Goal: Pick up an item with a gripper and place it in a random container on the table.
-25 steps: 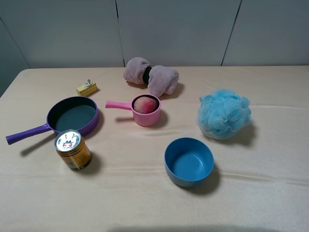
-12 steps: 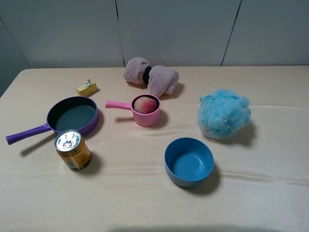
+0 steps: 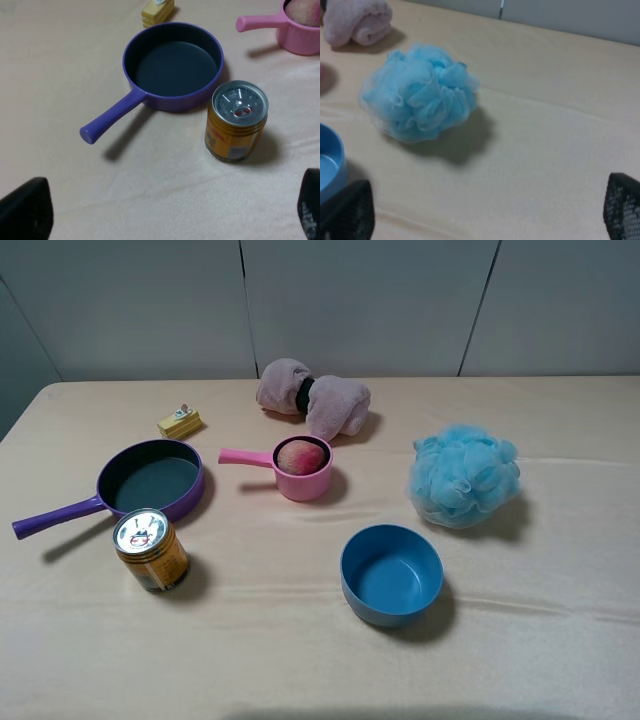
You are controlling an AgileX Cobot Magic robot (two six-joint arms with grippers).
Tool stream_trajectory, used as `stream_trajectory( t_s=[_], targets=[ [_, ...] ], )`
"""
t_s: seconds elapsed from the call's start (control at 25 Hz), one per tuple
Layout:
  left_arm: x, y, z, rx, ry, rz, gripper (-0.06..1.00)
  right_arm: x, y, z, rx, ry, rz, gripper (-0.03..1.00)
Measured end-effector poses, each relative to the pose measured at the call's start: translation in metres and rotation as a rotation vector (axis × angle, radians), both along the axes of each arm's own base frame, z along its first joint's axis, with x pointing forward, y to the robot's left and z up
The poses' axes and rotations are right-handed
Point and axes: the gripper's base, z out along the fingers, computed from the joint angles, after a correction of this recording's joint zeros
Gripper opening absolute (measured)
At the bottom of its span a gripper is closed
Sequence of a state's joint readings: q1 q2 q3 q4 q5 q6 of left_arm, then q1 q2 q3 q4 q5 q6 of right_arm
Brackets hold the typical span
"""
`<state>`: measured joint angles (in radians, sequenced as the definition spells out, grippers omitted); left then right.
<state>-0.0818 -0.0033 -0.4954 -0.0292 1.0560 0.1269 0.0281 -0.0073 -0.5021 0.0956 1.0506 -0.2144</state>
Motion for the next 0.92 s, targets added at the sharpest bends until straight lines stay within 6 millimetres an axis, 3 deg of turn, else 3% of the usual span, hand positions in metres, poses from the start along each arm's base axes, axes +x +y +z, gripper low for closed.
stream_trajectory(
  t_s=[0.92],
  targets=[
    [0.0, 0.0, 0.0, 0.0, 0.0, 0.0, 0.99, 0.0006, 0.0001, 0.0007, 0.003, -0.011, -0.006, 0.69]
  ],
)
